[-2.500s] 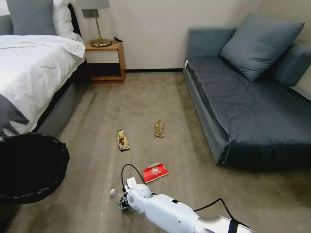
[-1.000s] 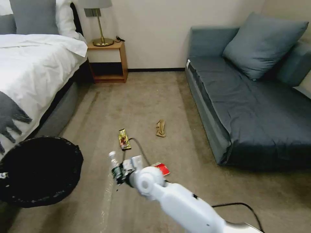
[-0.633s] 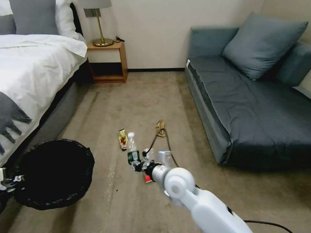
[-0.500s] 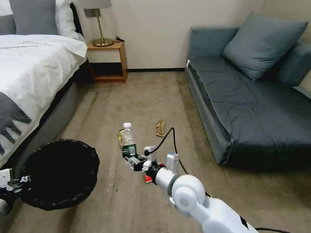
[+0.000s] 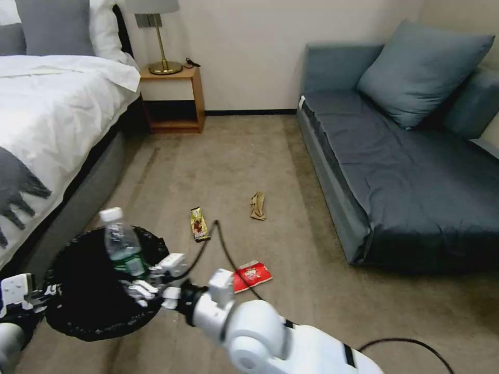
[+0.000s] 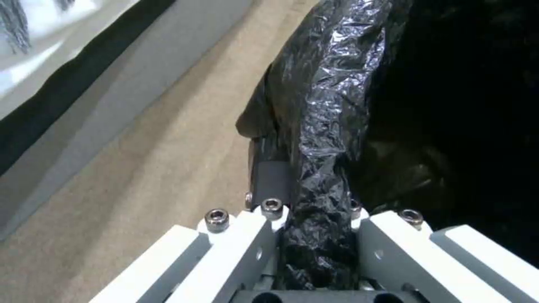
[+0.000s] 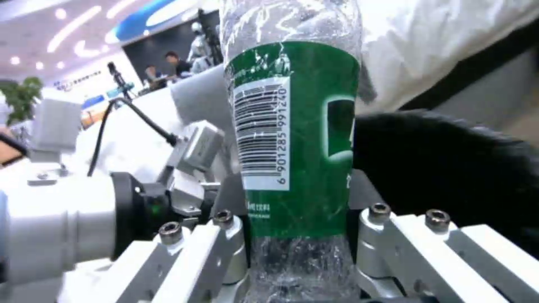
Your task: Pick up the trash bin, then pick up the garbage on the floor and place it into the trash bin.
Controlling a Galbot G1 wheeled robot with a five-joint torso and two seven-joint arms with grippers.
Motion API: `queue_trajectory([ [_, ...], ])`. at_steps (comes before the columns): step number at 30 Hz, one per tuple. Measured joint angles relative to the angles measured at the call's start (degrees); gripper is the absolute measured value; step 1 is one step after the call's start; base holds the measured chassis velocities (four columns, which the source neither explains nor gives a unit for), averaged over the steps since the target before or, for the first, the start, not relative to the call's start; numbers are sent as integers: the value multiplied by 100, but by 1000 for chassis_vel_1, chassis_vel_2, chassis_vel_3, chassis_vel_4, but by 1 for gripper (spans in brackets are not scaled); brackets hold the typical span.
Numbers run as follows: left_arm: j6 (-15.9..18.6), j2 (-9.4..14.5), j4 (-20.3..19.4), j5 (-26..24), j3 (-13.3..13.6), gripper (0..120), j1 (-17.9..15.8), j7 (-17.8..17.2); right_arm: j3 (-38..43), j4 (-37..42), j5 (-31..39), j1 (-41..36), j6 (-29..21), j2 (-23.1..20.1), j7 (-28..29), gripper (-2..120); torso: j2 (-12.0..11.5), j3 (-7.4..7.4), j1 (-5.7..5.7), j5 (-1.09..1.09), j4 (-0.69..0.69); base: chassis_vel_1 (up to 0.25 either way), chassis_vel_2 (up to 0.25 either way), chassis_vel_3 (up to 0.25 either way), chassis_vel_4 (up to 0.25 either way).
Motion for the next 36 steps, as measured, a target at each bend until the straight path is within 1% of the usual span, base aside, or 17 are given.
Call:
queue_trajectory([
  [4, 0, -8, -77, 1, 0, 3, 13, -12, -155, -224, -94, 135, -11, 162, 66, 26, 0, 0, 0, 0, 0, 0, 0, 0, 0],
  [6, 0, -18, -143, -2, -5, 3, 20, -13, -212, -412, -142, 165, -28, 314, 114, 34, 0, 0, 0, 0, -1, 0, 0, 0, 0],
  [8, 0, -21, -164, -4, -8, 3, 25, -14, -215, -467, -165, 164, -28, 364, 120, 36, 0, 0, 0, 0, -1, 0, 0, 0, 0],
  [10, 0, -28, -209, -20, -31, 3, 52, -14, -215, -586, -216, 136, -30, 460, 136, 51, 0, 0, 0, 0, -1, 0, 0, 0, 0],
  [12, 0, -29, -217, -29, -40, 3, 60, -14, -214, -599, -222, 131, -31, 471, 139, 54, 0, 0, 0, 0, -1, 0, 0, 0, 0],
  [15, 0, -33, -226, -55, -65, 3, 81, -14, -208, -618, -278, 99, -49, 475, 171, 68, 0, 0, 0, 0, -1, 0, 0, 0, 0],
  [16, 0, -33, -226, -55, -65, 3, 81, -14, -208, -618, -278, 99, -49, 475, 171, 68, 0, 0, 0, 0, -1, 0, 0, 0, 0],
  [18, 0, -36, -218, -64, -66, 3, 84, -13, -182, -616, -323, 59, -60, 444, 188, 79, 0, 0, 0, 0, -1, 0, 0, 0, 0],
  [19, 0, -36, -218, -64, -66, 3, 84, -13, -182, -616, -323, 59, -60, 444, 188, 79, 0, 0, 0, 0, -1, 0, 0, 0, 0],
  [22, 0, -34, -178, -76, -63, 3, 70, -14, -97, -581, -367, 4, -71, 385, 220, 93, 0, 0, 0, 0, -1, 0, 0, 0, 0],
  [24, 0, -29, -159, -79, -63, 3, 60, -14, -51, -550, -378, -19, -74, 359, 239, 98, 0, 0, 0, 0, -1, 0, 0, 0, 0],
  [28, 0, -12, -79, -94, -62, 3, 19, -21, 132, -418, -546, -100, -76, 218, 300, 100, 0, 0, 0, 1, -1, 0, 0, 0, 0],
  [30, 0, -12, -38, -102, -63, 3, 9, -26, 290, -298, -721, -178, -76, 92, 310, 100, 0, 0, 0, 1, -1, 0, 0, 0, 0],
  [31, 0, -14, 0, -103, -66, 3, 5, -31, 498, -158, -932, -298, -75, -85, 306, 100, 0, 0, 0, 1, -1, 0, 0, 0, 0],
  [32, 0, -14, 0, -103, -66, 3, 5, -31, 498, -158, -932, -298, -75, -85, 306, 100, 0, 0, 0, 1, -1, 0, 0, 0, 0],
  [35, 0, -41, 49, -104, -68, 3, 1, -40, 1072, 137, -1334, -703, -5, -492, 208, 100, 0, 0, 0, 3, -3, 0, 0, 0, 0],
  [36, 0, -41, 49, -104, -68, 3, 1, -40, 1072, 137, -1334, -703, -5, -492, 208, 100, 0, 0, 0, 3, -3, 0, 0, 0, 0],
])
